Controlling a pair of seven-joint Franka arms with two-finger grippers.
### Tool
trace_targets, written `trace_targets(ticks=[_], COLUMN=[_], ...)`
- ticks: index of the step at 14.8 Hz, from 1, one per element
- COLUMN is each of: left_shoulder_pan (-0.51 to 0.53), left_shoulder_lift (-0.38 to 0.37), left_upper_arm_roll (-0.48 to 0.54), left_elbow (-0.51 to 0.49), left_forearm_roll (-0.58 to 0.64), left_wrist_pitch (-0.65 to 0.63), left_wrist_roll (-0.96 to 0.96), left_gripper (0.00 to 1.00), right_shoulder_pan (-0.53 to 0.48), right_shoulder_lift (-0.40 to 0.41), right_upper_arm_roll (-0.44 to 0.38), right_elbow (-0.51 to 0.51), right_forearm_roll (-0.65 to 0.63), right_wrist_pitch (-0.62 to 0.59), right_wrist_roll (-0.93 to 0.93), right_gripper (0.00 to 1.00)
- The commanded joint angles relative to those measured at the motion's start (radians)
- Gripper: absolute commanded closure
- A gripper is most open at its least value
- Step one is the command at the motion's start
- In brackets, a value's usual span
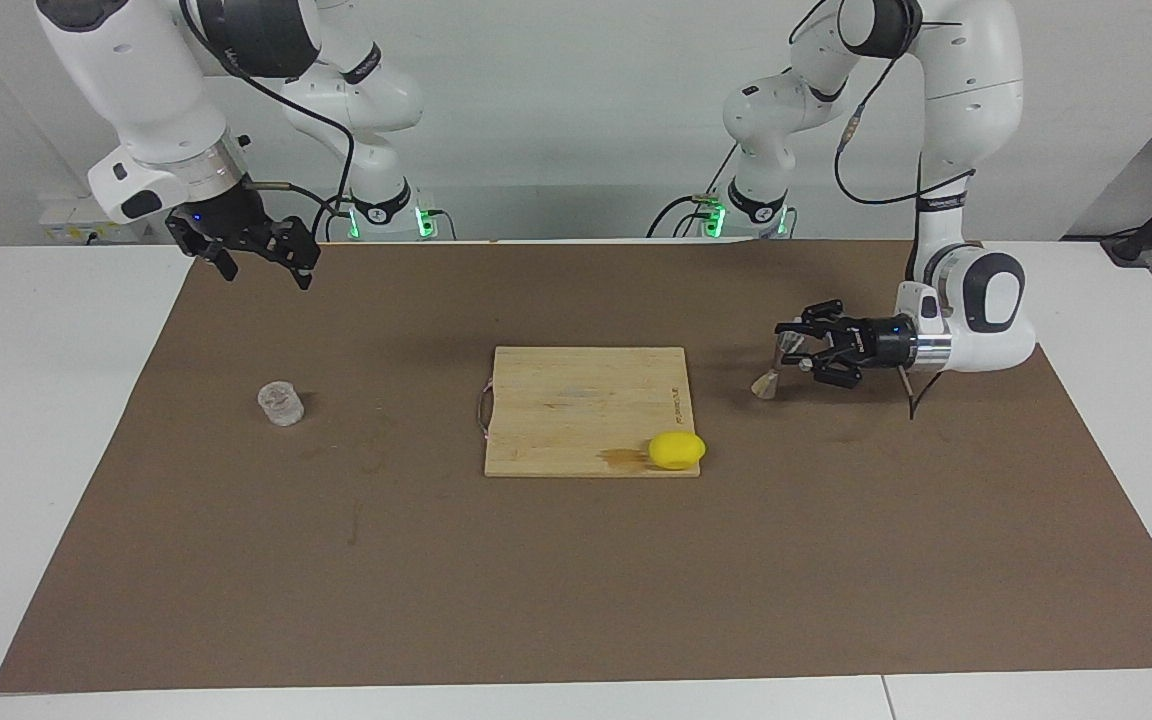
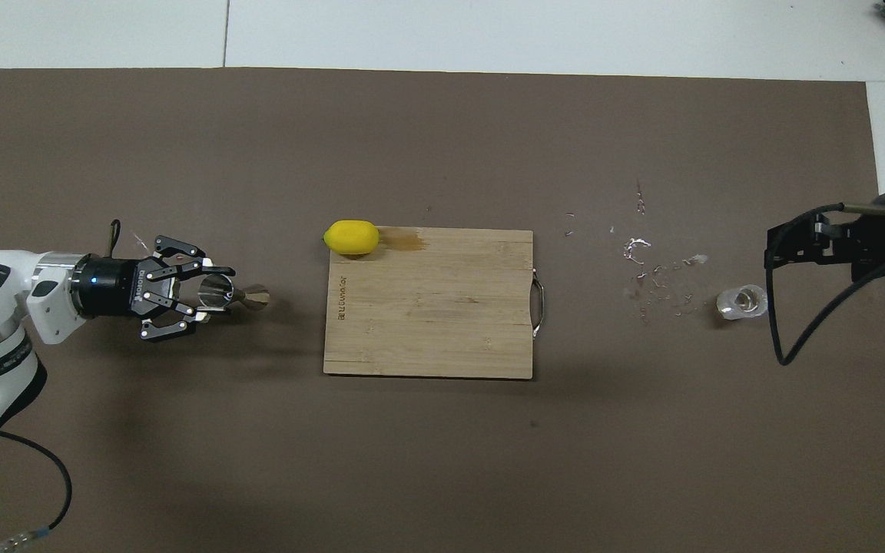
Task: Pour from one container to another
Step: 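Carry the metal cup onto the cutting board center and release it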
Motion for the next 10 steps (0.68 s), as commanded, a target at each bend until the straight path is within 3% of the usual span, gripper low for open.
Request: trace_targets(ticks=[1, 4, 10], left_shoulder_pan=[-0.084, -0.177, -0.387], left_shoulder_lift=[-0.026, -0.037, -0.114], left_upper_arm_roll=[0.016, 0.014, 0.011], left_elbow=[-0.018, -0.022, -0.131], left_forearm_roll=[-0.073, -0.135, -0.366], left_wrist_pitch=[0.029, 0.095, 0.326], left_wrist_roll=[-0.050, -0.101, -0.103], left_gripper=[0.76, 0.76, 0.75], right_shoulder_pan=[-0.003, -0.003, -0.003], right_shoulder_lift=[-0.021, -0.021, -0.021], right_upper_arm_roll=[-0.003, -0.003, -0.003], right_elbow=[-0.021, -0.022, -0.021], right_forearm_roll=[0.015, 0.015, 0.015], right_wrist_pitch=[0.002, 0.004, 0.004], right_wrist_roll=[-0.015, -0.015, -0.015], right_gripper=[0.00, 0.00, 0.00])
